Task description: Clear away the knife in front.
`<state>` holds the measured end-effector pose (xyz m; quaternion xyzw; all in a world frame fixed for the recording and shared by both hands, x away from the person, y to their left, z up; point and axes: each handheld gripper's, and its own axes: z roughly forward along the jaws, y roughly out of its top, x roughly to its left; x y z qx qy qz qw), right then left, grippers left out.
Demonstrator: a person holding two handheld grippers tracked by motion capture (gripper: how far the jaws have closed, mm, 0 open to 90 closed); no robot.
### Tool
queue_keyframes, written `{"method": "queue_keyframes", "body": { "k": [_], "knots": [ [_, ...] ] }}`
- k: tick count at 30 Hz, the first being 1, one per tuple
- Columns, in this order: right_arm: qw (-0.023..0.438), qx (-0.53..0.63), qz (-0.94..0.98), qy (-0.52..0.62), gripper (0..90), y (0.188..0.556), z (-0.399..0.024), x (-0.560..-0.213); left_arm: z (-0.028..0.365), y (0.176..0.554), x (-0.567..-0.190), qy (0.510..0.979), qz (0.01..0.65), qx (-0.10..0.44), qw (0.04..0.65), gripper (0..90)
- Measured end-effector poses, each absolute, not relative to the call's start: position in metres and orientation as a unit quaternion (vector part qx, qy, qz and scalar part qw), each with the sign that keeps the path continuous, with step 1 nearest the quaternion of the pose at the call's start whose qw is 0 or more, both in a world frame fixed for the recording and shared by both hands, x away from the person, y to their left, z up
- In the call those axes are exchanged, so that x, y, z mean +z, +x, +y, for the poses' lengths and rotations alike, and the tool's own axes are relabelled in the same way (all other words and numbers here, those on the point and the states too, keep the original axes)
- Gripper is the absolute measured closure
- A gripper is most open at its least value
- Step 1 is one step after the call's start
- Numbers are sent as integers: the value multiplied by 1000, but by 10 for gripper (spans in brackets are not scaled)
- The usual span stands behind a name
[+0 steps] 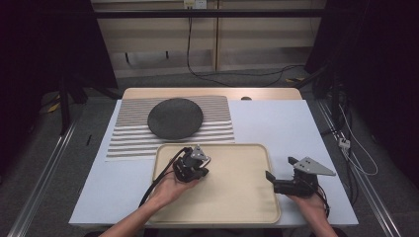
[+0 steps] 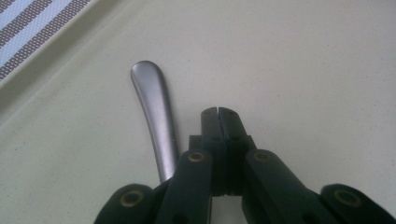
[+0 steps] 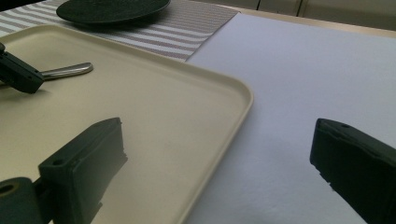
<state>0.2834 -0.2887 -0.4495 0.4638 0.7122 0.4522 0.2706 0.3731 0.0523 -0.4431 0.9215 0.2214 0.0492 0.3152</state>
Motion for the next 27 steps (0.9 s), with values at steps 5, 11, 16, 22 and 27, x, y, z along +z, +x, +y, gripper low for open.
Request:
{"method": "queue_keyframes", "body": {
  "k": [5, 11, 16, 22, 27],
  "knots": [
    [273, 452, 712, 463, 33, 282, -289, -449, 54, 374, -444, 919, 224, 56, 319, 900],
    [274, 451, 712, 464, 32, 282, -289, -449, 60, 378, -442, 923, 229, 59, 303, 900],
    [274, 451, 712, 463, 33, 282, -289, -449, 62, 381, -441, 923, 236, 55, 299, 900],
    [274, 451, 712, 463, 32, 282, -289, -449, 68, 384, -441, 918, 254, 56, 298, 900],
    [273, 451, 712, 464, 32, 282, -289, -449, 72, 384, -440, 923, 248, 56, 288, 900]
  ]
}}
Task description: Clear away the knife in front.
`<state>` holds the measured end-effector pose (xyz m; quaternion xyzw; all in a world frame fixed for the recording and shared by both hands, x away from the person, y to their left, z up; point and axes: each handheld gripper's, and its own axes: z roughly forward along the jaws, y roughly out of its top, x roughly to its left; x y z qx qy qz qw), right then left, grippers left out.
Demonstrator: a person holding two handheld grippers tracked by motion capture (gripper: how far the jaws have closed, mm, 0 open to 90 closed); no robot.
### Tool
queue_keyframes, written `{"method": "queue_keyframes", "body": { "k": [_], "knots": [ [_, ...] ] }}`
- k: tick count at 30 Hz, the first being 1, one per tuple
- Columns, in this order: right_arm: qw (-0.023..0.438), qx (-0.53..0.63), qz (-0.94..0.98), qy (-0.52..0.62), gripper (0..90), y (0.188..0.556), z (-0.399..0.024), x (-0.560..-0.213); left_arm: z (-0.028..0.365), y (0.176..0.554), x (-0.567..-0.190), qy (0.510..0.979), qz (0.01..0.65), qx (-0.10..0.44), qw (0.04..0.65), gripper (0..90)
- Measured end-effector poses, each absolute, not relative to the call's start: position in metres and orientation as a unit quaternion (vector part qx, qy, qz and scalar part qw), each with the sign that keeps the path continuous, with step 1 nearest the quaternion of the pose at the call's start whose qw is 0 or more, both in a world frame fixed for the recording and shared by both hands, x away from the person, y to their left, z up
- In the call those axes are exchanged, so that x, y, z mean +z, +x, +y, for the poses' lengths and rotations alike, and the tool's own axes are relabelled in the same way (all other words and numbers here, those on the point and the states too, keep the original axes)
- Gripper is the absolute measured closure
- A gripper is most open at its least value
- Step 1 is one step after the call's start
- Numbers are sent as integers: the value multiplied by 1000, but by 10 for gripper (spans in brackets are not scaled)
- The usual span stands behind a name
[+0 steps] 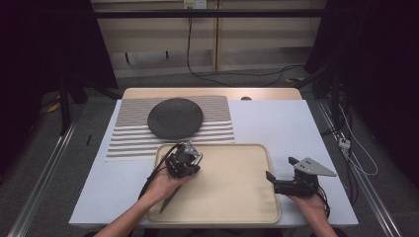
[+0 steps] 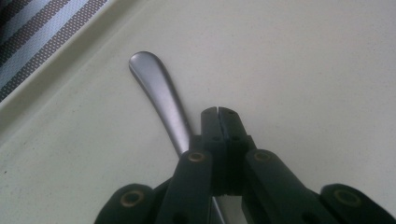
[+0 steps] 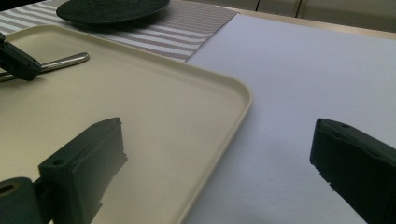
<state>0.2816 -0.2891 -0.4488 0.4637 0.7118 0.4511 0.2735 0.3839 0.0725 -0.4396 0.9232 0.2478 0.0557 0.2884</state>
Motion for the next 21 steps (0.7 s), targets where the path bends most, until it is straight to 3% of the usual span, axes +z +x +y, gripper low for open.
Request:
{"method": "queue_keyframes", "body": {
  "k": [21],
  "knots": [
    [272, 451, 710, 467, 32, 283, -289, -449, 101, 383, -439, 913, 283, 53, 290, 900]
  ]
}}
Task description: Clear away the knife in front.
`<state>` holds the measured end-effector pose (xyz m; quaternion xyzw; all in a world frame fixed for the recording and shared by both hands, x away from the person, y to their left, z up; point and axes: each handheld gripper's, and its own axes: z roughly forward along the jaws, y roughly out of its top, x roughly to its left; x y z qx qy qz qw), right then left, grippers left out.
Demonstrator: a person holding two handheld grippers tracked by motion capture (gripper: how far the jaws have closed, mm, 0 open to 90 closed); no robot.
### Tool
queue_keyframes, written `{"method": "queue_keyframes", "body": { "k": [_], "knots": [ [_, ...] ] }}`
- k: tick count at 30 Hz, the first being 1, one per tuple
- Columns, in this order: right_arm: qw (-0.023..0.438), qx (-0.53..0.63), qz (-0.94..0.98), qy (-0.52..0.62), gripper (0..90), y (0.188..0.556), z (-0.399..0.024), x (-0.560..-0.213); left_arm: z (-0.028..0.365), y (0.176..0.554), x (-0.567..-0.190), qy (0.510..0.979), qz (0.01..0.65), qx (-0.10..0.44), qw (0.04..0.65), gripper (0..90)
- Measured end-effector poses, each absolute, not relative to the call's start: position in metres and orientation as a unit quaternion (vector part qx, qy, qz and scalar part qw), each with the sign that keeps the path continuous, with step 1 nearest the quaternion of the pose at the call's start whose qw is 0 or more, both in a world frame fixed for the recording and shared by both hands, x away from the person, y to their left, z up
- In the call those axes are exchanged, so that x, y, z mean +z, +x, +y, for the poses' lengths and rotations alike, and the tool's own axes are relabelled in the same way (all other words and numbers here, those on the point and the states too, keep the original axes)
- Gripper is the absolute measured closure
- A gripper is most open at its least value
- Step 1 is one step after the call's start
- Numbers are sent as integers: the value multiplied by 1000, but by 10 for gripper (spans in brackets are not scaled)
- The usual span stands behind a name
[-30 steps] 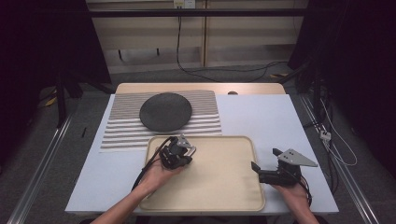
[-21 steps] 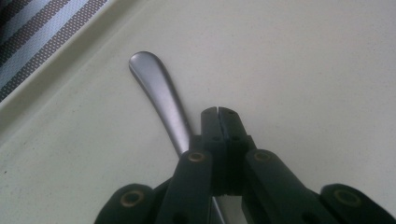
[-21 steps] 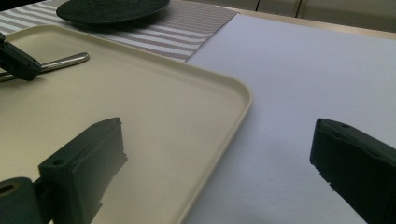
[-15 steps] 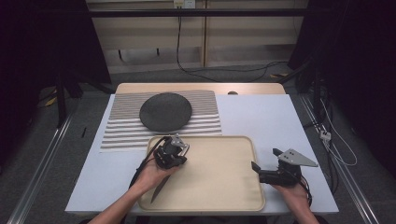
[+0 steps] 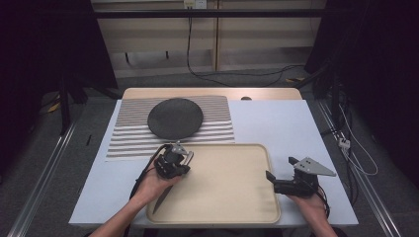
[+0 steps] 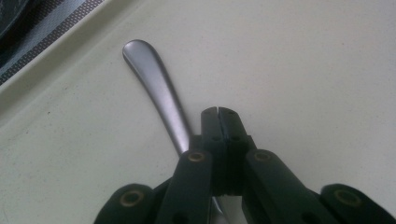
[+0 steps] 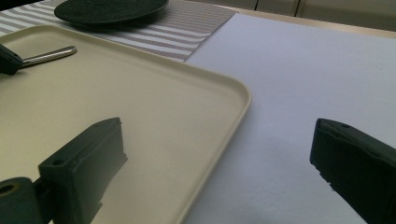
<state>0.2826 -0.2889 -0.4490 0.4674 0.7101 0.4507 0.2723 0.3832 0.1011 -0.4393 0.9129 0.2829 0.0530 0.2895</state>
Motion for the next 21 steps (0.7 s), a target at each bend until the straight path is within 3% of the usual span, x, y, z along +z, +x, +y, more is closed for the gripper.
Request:
{"method": "queue_keyframes", "body": {
  "k": [21],
  "knots": [
    [274, 450, 711, 466, 32, 284, -288, -450, 122, 384, -438, 908, 304, 59, 283, 900]
  ]
}}
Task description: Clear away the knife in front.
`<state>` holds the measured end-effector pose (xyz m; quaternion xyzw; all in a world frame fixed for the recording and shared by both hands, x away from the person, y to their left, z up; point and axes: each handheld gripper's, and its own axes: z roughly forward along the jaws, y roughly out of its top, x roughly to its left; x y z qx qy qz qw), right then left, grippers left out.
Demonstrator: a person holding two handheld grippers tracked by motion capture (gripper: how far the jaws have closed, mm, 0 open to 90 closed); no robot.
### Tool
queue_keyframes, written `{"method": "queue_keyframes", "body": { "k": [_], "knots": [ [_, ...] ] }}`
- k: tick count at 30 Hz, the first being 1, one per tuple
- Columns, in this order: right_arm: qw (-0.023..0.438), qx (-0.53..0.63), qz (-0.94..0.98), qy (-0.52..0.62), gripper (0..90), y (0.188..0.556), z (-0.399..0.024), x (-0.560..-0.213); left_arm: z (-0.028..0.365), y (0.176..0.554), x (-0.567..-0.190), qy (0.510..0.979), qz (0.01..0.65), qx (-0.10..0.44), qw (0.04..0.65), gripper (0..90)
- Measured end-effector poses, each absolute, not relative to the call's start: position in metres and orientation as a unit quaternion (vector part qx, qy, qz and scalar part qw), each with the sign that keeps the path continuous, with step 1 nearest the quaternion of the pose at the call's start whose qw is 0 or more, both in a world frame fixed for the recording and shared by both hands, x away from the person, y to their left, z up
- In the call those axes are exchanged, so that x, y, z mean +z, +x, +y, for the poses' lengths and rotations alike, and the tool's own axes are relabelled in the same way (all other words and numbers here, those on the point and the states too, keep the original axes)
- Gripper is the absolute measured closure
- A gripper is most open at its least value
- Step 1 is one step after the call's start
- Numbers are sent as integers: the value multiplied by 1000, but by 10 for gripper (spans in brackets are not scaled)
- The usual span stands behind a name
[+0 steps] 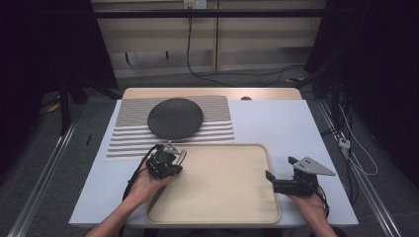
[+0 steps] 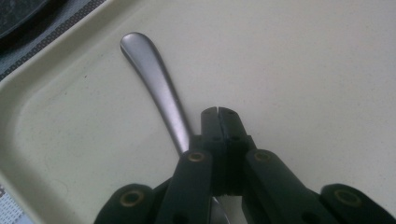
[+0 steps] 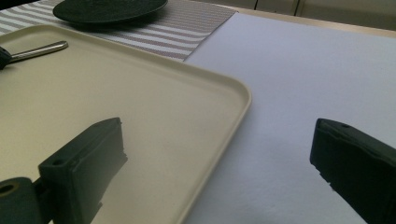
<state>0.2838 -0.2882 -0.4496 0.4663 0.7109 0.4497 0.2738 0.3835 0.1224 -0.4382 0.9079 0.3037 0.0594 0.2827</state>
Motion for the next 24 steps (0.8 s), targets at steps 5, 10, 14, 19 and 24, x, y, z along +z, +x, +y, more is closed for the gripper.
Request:
{"method": "queue_keyframes", "body": {
  "k": [5, 10, 14, 19, 24],
  "knots": [
    [274, 450, 711, 466, 32, 284, -288, -450, 125, 382, -438, 907, 306, 62, 282, 900],
    [274, 450, 711, 466, 32, 284, -288, -450, 129, 382, -438, 908, 306, 59, 280, 900],
    [274, 449, 711, 466, 32, 284, -288, -450, 130, 382, -437, 908, 307, 62, 278, 900],
    [274, 449, 711, 467, 33, 284, -288, -449, 135, 382, -437, 908, 312, 67, 272, 900],
    [274, 448, 712, 466, 33, 284, -288, -449, 138, 380, -437, 906, 316, 69, 272, 900]
  ]
}}
